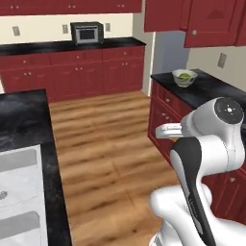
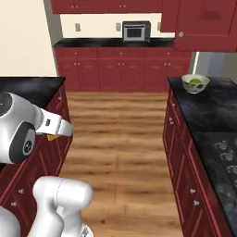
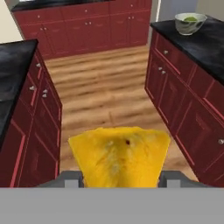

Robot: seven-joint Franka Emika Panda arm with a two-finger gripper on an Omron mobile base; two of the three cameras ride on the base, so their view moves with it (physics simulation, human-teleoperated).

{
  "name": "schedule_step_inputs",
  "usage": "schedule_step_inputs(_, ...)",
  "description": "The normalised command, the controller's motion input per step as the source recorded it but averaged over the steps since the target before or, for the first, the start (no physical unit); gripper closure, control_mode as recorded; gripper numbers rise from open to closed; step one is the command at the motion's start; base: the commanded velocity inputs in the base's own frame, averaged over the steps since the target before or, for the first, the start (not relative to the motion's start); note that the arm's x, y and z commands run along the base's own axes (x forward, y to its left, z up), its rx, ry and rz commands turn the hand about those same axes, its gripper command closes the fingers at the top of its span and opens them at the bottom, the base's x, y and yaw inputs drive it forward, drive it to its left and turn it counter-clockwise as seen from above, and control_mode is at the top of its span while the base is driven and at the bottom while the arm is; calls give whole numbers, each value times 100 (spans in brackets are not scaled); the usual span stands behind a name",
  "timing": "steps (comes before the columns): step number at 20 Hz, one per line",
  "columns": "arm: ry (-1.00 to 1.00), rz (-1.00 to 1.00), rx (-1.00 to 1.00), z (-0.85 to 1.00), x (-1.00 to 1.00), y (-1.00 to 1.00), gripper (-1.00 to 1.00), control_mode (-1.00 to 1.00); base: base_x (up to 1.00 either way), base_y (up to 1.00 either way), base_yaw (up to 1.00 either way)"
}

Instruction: Pick the cheese from the fridge and the cheese grater from the cabinet and place them next to the salad bowl.

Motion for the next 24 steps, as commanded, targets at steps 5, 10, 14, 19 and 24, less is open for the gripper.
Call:
schedule_step_inputs(5,0,0,0,0,0,0,100,100,100,0,-8)
schedule_step_inputs(10,0,0,0,0,0,0,100,100,100,0,-19)
schedule_step_inputs(14,0,0,0,0,0,0,100,100,100,-2,-27)
schedule_step_inputs(19,0,0,0,0,0,0,100,100,100,-3,-43)
schedule_step_inputs(24,0,0,0,0,0,0,100,100,93,-15,-45)
